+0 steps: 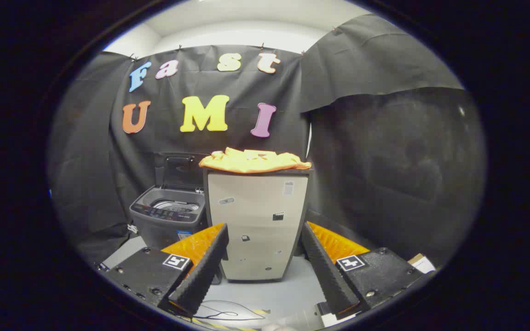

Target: Put the clothes into the washing machine and then close the washing machine lid.

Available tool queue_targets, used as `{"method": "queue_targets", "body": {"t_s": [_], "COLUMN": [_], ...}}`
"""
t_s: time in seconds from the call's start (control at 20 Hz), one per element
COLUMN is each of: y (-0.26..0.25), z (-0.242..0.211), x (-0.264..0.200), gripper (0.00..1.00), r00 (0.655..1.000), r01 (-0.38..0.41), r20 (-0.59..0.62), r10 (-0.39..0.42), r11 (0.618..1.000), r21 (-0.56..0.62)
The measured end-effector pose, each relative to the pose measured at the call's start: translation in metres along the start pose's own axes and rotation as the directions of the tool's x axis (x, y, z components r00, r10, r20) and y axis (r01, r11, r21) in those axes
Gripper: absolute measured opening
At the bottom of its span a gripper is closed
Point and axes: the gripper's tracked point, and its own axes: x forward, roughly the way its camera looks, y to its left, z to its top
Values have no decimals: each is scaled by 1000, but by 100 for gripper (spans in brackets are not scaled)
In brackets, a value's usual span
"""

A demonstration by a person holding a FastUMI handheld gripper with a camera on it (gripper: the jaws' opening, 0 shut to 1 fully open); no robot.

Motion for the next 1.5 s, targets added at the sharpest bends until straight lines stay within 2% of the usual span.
{"method": "queue_targets", "body": {"t_s": [0.85,1.2,1.5], "y": [21,23,19], "z": [18,66,123], "x": [-10,-6,20], "gripper": [100,100,100], "r00": [1000,999,997], "r01": [12,31,38], "r20": [19,35,65], "r10": [-12,-31,-38], "r11": [1000,1000,999], "r21": [0,2,3]}}
